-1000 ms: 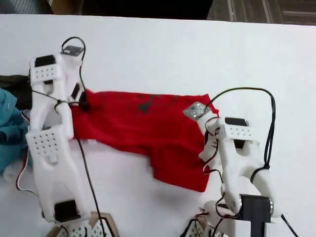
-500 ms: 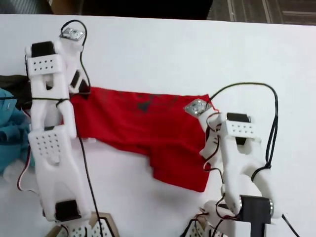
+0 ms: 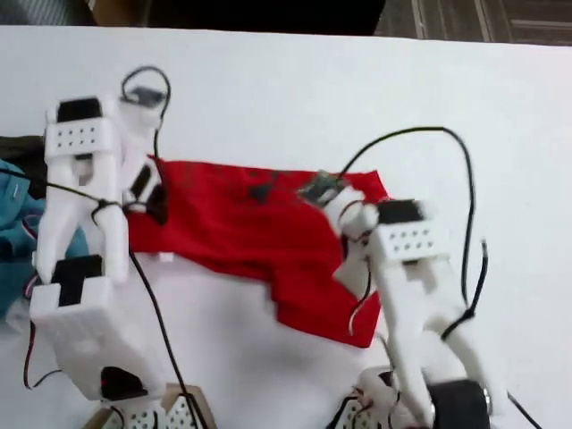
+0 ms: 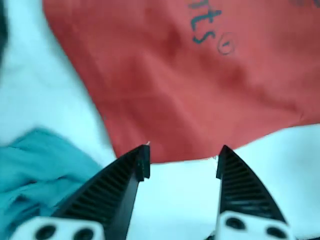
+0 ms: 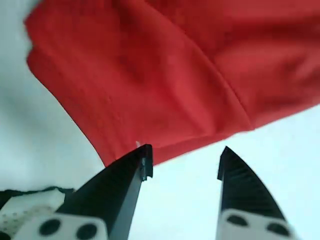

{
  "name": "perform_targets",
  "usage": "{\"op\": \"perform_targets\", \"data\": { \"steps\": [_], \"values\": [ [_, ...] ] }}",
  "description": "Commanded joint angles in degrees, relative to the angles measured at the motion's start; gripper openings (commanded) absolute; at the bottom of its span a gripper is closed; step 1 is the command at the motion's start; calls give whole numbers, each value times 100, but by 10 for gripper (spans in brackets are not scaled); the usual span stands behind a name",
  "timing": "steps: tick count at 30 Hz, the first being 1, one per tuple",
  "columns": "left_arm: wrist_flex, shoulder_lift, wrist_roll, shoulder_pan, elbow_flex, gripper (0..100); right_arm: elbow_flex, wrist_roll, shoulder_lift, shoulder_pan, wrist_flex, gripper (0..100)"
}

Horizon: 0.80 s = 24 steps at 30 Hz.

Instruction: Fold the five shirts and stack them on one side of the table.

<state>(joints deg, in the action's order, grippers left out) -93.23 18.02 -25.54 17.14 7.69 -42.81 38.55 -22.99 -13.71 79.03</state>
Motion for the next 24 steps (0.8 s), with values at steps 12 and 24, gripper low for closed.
{"op": "perform_targets", "data": {
  "steps": [12,24],
  "values": [
    [1389,721,0,9,-796,238,-2101,897,-690,470,-1059,220],
    [-193,1284,0,0,1218,238,-2347,1767,-690,1490,-1095,220]
  ]
}}
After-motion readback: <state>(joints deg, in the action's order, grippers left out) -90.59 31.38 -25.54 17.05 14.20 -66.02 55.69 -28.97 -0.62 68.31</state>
